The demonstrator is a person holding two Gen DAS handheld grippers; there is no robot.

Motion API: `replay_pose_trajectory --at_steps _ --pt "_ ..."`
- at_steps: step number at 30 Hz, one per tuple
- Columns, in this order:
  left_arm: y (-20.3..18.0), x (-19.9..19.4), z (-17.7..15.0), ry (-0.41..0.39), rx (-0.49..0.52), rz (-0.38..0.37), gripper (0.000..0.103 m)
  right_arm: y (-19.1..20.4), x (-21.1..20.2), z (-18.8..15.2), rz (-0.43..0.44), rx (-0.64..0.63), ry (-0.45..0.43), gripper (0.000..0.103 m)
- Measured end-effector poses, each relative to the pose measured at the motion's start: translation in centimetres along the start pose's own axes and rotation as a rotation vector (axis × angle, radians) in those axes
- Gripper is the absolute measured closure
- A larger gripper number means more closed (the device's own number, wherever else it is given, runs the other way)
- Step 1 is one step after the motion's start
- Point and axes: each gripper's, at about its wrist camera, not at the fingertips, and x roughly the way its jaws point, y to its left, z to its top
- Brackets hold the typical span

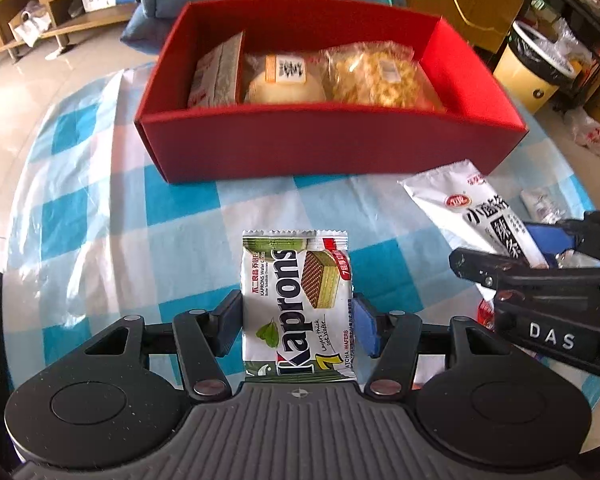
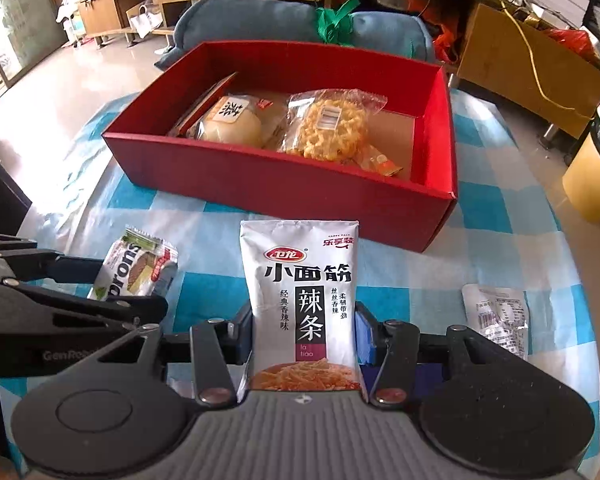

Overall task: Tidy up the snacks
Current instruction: 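Lift the spicy-strip bag with the right tool while the left tool lifts the Kaprons wafer, then carry the spicy-strip bag and the Kaprons wafer over the red box with both tools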

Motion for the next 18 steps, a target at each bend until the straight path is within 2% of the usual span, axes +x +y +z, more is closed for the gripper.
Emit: replay_pose_trajectory --at_steps 18 --pt "-0.9 -3.0 2.1 -0.125 0.007 0.0 0.039 -0.5 -2.8 1.8 0.006 0.039 -0.12 0.059"
